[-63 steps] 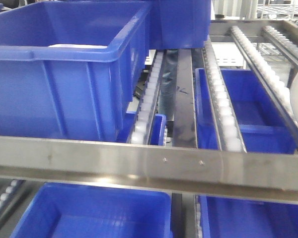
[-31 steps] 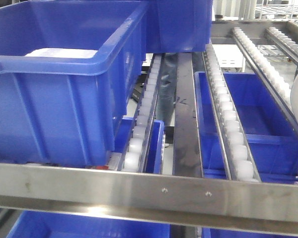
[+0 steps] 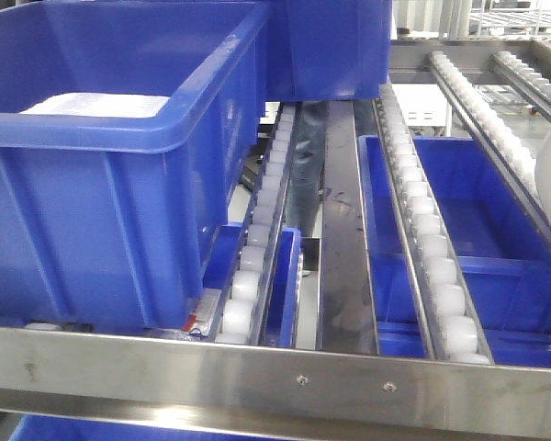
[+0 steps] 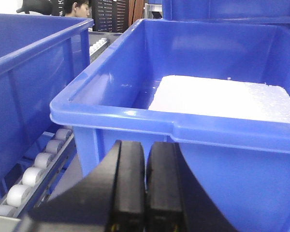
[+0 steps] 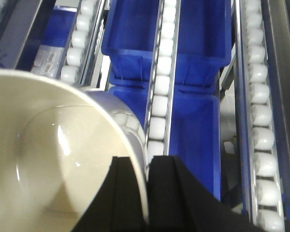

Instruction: Move white bin to right shelf second layer

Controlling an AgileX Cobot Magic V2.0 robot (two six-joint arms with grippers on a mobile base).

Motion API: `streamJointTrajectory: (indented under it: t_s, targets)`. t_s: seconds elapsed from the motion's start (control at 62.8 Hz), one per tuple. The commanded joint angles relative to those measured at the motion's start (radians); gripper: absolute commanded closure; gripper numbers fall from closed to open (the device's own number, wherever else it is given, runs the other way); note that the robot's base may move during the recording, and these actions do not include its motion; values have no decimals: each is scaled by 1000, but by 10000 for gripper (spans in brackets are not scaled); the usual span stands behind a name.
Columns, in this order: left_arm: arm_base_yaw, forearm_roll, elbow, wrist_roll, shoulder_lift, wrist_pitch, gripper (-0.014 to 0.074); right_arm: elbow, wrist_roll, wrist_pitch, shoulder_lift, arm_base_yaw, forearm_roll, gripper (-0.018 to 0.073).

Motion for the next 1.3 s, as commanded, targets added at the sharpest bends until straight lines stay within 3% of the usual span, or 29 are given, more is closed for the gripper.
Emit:
streamJointTrajectory:
  t_s: [0.0, 0.223, 0.541, 0.923, 1.162, 1.289]
  targets:
    - [-6, -5, 27, -5, -15, -81, 512, -27, -2, -103, 2, -3, 0, 504]
    - [-6, -5, 27, -5, -15, -81, 512, -27, -2, -165, 31, -3, -6, 504]
    - [-6, -5, 27, -5, -15, -81, 512, -27, -1, -282, 316, -3, 0, 503]
    - [-6, -5, 27, -5, -15, -81, 512, -27, -1, -377, 514, -3, 19, 499]
    - [-6, -5, 27, -5, -15, -81, 512, -27, 0, -406, 540, -3, 20, 498]
    - [-6, -5, 27, -5, -15, -81, 512, -27, 0, -397, 540, -3, 21, 405]
